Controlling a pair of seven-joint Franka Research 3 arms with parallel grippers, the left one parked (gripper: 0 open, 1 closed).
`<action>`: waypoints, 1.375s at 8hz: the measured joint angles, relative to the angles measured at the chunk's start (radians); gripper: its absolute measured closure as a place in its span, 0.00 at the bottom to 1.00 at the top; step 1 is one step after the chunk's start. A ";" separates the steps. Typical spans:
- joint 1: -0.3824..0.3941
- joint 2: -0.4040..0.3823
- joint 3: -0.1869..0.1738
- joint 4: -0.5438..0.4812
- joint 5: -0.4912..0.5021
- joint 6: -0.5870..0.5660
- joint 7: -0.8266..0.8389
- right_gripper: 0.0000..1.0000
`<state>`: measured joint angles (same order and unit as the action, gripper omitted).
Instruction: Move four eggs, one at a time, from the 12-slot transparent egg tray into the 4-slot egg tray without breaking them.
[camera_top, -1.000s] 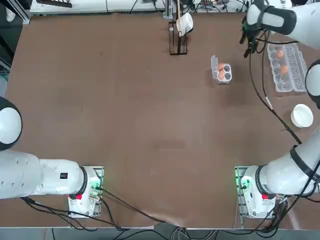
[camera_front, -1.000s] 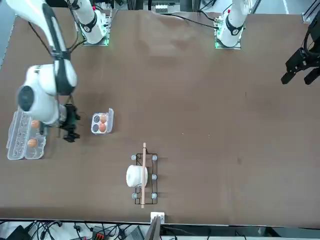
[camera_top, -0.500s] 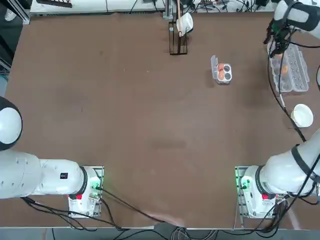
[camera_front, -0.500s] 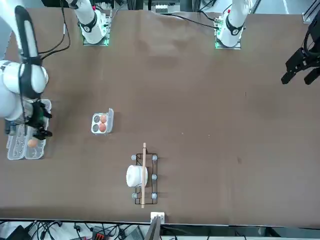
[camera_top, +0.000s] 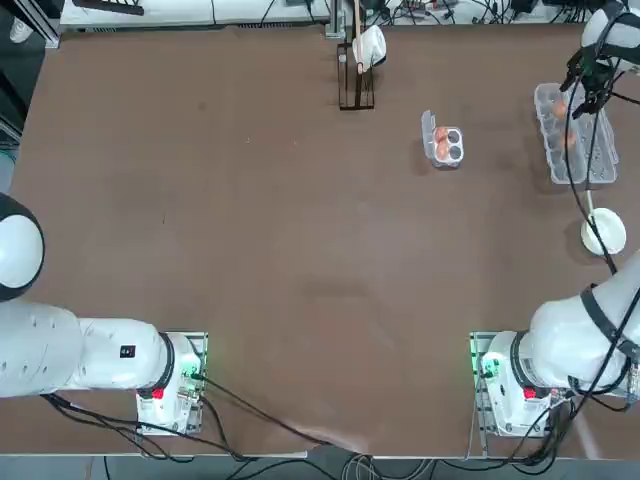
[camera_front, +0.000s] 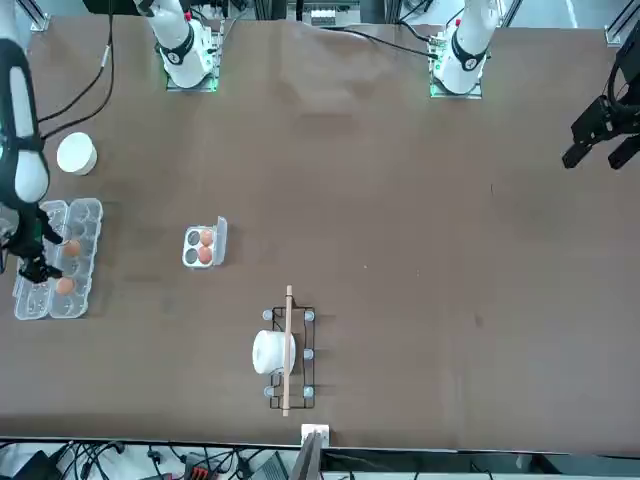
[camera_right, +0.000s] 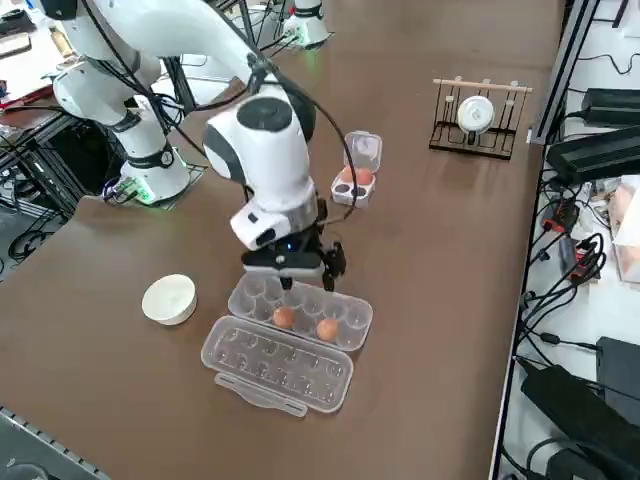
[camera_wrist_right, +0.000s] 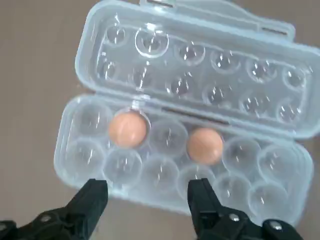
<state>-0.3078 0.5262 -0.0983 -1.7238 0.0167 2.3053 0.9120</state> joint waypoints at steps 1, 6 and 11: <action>-0.002 0.060 0.001 0.056 0.000 0.003 0.000 0.03; -0.024 0.192 0.001 0.210 0.002 0.004 -0.002 0.03; -0.029 0.210 0.002 0.214 0.102 0.004 0.006 0.03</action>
<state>-0.3370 0.7364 -0.0965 -1.5100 0.1191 2.3096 0.9183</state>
